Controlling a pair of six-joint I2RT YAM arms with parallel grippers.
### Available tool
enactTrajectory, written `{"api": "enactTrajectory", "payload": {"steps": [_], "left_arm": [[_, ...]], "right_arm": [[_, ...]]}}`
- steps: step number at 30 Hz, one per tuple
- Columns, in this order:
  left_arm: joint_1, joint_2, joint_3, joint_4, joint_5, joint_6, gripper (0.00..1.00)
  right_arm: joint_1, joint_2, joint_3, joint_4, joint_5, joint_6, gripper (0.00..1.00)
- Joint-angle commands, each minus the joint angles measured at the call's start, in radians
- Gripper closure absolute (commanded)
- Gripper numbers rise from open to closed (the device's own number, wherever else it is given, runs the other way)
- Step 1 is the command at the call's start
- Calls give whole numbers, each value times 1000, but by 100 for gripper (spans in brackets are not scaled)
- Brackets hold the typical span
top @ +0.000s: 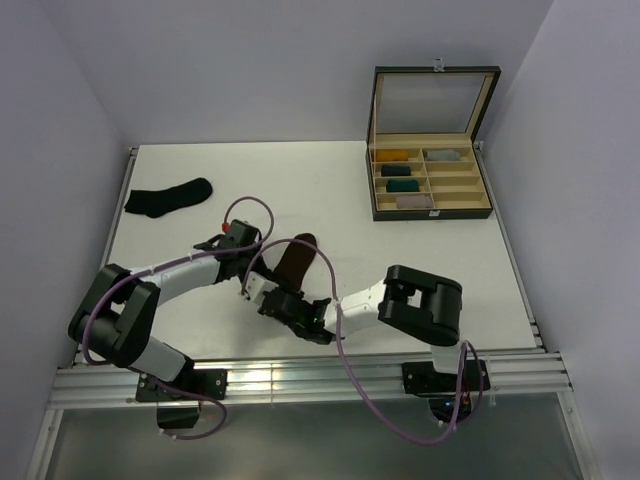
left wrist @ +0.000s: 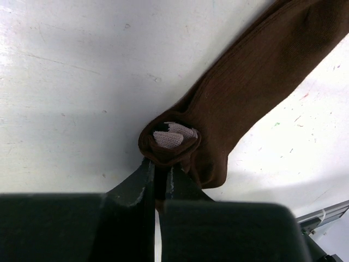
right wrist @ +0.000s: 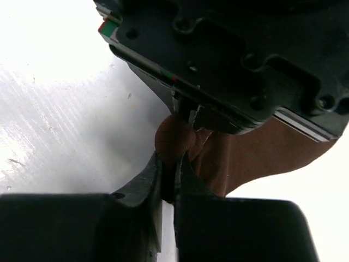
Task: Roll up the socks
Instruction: Roll the sock at the center of the board.
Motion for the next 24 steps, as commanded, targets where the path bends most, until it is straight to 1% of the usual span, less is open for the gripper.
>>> {"api": "enactTrajectory", "payload": {"steps": [1, 2, 3, 4, 5, 6, 8, 9, 10, 13, 14, 16, 17, 19, 20, 21, 23, 24], "left_arm": [[4, -8, -14, -9, 36, 17, 91], [5, -22, -17, -6, 33, 16, 86], [6, -30, -23, 1, 33, 13, 75], [10, -40, -29, 7, 28, 11, 69], [13, -59, -41, 20, 25, 5, 60], [18, -80, -47, 28, 19, -4, 56], [28, -100, -61, 47, 16, -16, 50], [33, -113, -81, 56, 15, -32, 43], [45, -123, -92, 65, 13, -41, 42], [74, -178, -139, 99, 5, -78, 37], [81, -209, -151, 108, -2, -87, 35], [93, -240, -184, 131, -8, -110, 33], [96, -269, -193, 140, -16, -116, 33], [96, -307, -217, 168, -19, -133, 32], [96, -317, -233, 182, -19, -135, 31], [96, -324, -239, 191, -18, -139, 30], [96, -335, -259, 231, -9, -147, 29], [96, -337, -267, 250, 14, -151, 29]], "right_arm": [[-33, -33, 7, -71, -137, 78, 100], [-56, -49, 4, -86, -171, 91, 100], [-70, -65, 4, -103, -255, 116, 100], [-86, -92, 7, -137, -291, 128, 100], [-119, -105, 7, -154, -335, 136, 100], [-136, -129, 10, -184, -398, 151, 100], [-169, -146, 19, -218, -473, 162, 100], [-206, -154, 26, -235, -507, 171, 100], [-225, -158, 38, -262, -580, 174, 100], [-292, -163, 68, -316, -687, 185, 100], [-309, -154, 78, -327, -769, 190, 100], [-362, -139, 105, -353, -852, 203, 100], [-378, -117, 118, -365, -939, 206, 100], [-421, -90, 153, -393, -1021, 213, 100], [-432, -77, 164, -395, -1049, 213, 100], [-442, -48, 173, -395, -1119, 246, 100], [-476, -19, 202, -421, -1173, 272, 100], [-488, -1, 204, -413, -1225, 285, 100]]}}
